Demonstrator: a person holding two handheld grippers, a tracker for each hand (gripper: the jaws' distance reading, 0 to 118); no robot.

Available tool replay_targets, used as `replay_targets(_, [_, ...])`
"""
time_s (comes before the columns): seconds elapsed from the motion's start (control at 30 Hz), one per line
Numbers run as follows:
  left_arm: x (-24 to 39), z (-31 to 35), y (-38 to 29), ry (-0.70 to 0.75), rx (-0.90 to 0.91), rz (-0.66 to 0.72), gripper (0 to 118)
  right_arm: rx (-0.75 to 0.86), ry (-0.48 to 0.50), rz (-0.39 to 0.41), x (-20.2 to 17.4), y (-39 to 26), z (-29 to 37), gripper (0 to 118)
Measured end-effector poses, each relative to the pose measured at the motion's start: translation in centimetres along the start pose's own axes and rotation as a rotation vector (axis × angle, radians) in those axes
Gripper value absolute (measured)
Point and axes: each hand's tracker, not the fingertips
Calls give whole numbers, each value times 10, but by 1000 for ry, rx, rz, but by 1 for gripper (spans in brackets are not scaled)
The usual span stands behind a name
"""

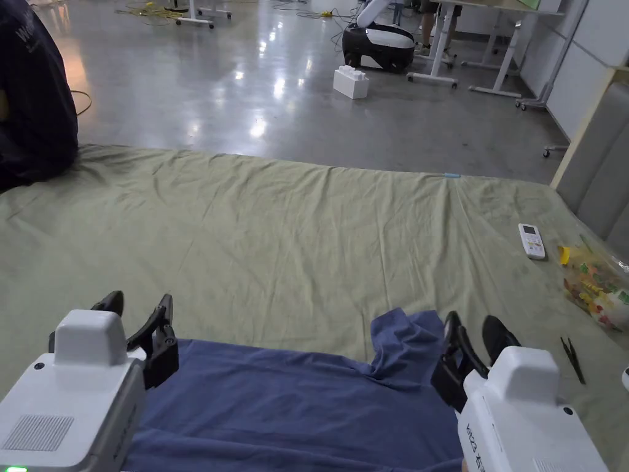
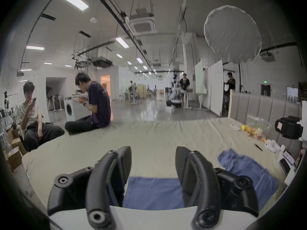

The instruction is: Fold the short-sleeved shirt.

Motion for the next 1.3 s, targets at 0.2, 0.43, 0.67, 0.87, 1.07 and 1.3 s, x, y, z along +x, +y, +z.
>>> replay_targets(0.2, [-1, -4, 4, -13, 19, -7, 4, -36, -19, 19, -16, 4, -16, 3])
replay_targets(0.43, [-9, -24, -8, 6, -41, -8, 3, -7, -42, 88, -24, 2, -24, 1])
replay_targets(0.67, [-43, -87, -40, 12, -260, -1, 3, -50, -29, 91, -21, -5, -34, 1])
replay_targets(0.87, [-73, -166, -70, -14, -561, 54, 3, -134, -37, 48, -8, -23, -46, 1])
replay_targets(1.07, [-89, -231, -90, -13, -724, 130, 68, -203, -52, 72, 5, -40, -54, 1])
replay_targets(1.3, [-82, -277, -118, -19, -907, 95, 72, -280, -72, 96, 15, -60, -61, 1])
